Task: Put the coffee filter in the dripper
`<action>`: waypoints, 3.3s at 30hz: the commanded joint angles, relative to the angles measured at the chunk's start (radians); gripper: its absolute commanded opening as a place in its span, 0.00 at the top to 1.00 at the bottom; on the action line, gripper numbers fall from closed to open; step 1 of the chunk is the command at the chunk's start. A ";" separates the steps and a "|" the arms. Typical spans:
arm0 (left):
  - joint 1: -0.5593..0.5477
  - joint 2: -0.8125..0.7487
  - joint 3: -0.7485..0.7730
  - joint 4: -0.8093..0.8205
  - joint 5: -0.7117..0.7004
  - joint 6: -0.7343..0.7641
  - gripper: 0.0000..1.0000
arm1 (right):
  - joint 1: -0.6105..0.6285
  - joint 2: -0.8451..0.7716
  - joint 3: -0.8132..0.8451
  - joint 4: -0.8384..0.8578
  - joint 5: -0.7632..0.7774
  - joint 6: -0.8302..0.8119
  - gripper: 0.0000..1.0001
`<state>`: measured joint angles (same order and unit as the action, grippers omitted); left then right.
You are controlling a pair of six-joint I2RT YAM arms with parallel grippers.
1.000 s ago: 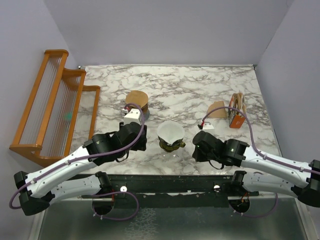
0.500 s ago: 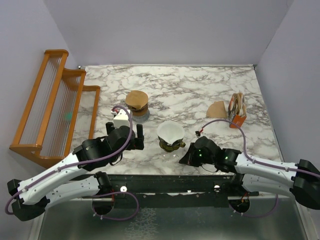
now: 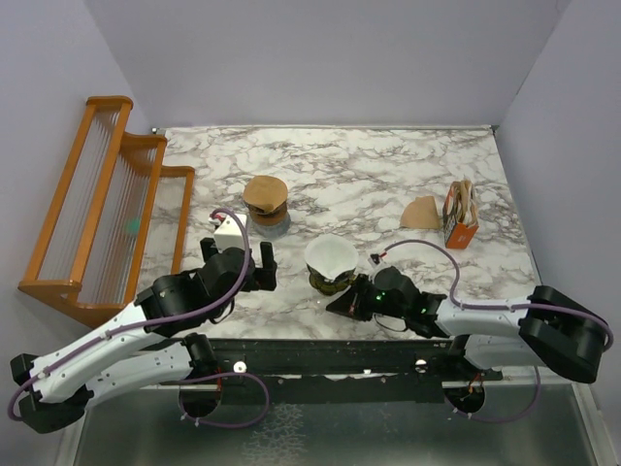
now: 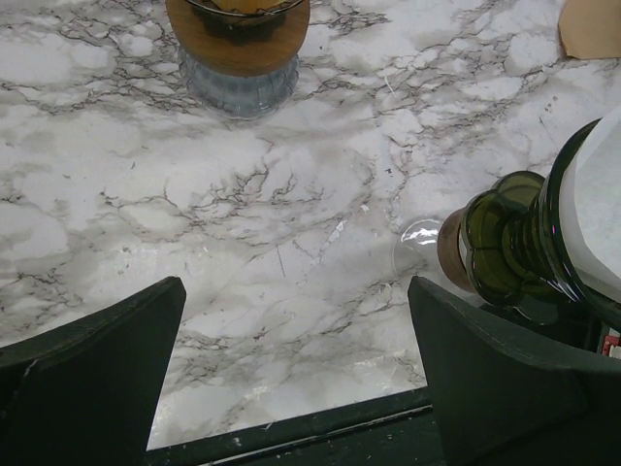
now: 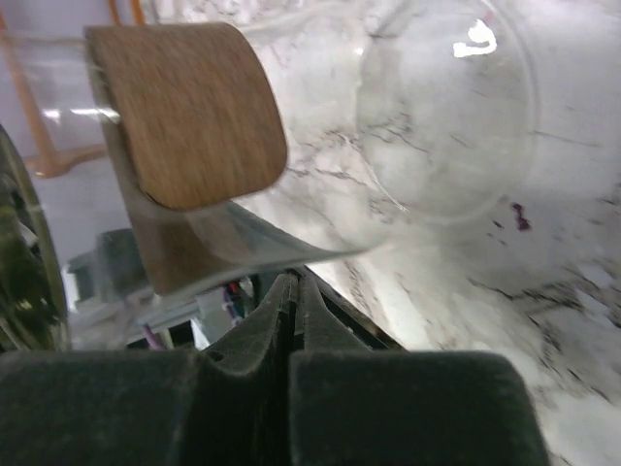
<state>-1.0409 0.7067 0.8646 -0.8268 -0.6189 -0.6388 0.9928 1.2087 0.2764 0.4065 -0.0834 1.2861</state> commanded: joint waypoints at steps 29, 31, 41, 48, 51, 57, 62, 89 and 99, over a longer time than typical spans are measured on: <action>0.003 -0.079 -0.048 0.049 -0.051 0.028 0.01 | -0.090 0.544 0.117 0.695 0.208 0.182 0.99; 0.004 -0.087 -0.048 0.050 -0.053 0.027 0.01 | -0.114 0.562 0.154 0.667 0.196 0.164 1.00; 0.004 -0.089 -0.051 0.052 -0.059 0.027 0.01 | -0.250 0.666 0.290 0.616 0.100 0.071 1.00; 0.004 -0.085 -0.053 0.052 -0.062 0.027 0.01 | -0.287 0.701 0.310 0.581 0.052 0.021 1.00; 0.004 -0.088 -0.053 0.052 -0.064 0.025 0.01 | -0.289 0.682 0.288 0.552 0.028 -0.017 0.99; 0.004 -0.085 -0.054 0.052 -0.066 0.024 0.01 | -0.289 0.572 0.213 0.463 0.004 -0.088 0.99; 0.004 -0.081 -0.055 0.051 -0.067 0.024 0.01 | -0.289 0.441 0.194 0.266 0.022 -0.175 0.99; 0.004 0.056 0.094 0.134 -0.095 0.211 0.01 | -0.290 -0.175 0.665 -0.750 0.635 -0.924 0.00; 0.183 0.289 0.307 0.184 0.082 0.335 0.01 | -0.338 -0.031 0.876 -0.895 0.626 -1.021 0.00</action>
<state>-0.9855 0.9295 1.1046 -0.6712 -0.6708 -0.3740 0.6960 1.1706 1.0920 -0.3908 0.5270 0.3332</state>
